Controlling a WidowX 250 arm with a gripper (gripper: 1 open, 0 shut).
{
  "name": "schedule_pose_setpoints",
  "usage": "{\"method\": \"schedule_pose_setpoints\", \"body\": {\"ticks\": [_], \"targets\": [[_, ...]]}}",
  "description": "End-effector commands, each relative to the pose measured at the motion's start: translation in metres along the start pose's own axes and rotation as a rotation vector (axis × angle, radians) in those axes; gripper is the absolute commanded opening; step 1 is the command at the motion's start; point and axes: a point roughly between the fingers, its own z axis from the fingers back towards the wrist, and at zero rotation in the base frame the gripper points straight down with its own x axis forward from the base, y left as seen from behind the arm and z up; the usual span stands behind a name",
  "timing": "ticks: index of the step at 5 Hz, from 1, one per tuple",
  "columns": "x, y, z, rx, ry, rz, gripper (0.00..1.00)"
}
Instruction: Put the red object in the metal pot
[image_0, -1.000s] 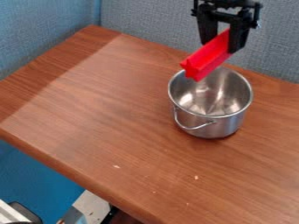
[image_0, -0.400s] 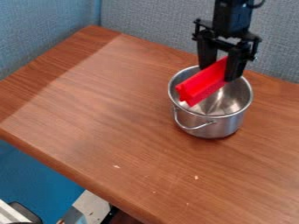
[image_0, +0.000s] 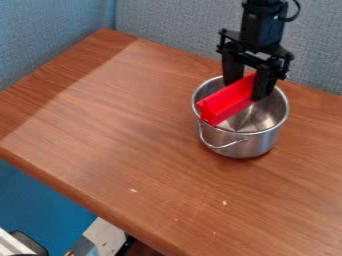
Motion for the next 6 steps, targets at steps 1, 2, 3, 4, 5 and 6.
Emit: {"method": "schedule_pose_setpoints", "body": {"ticks": [1, 2, 3, 4, 5, 6], "targets": [[0.0001, -0.0025, 0.0144, 0.03, -0.051, -0.013, 0.0], [-0.0003, 0.0003, 0.013, 0.036, -0.049, -0.006, 0.0], [-0.001, 0.004, 0.0125, 0.041, -0.047, 0.001, 0.0], [-0.0015, 0.0055, 0.0119, 0.046, -0.042, 0.009, 1.0], [-0.0023, 0.0064, 0.0108, 0.042, -0.036, 0.012, 1.0], [-0.0058, 0.0065, 0.0144, 0.032, -0.043, 0.01, 1.0]]}}
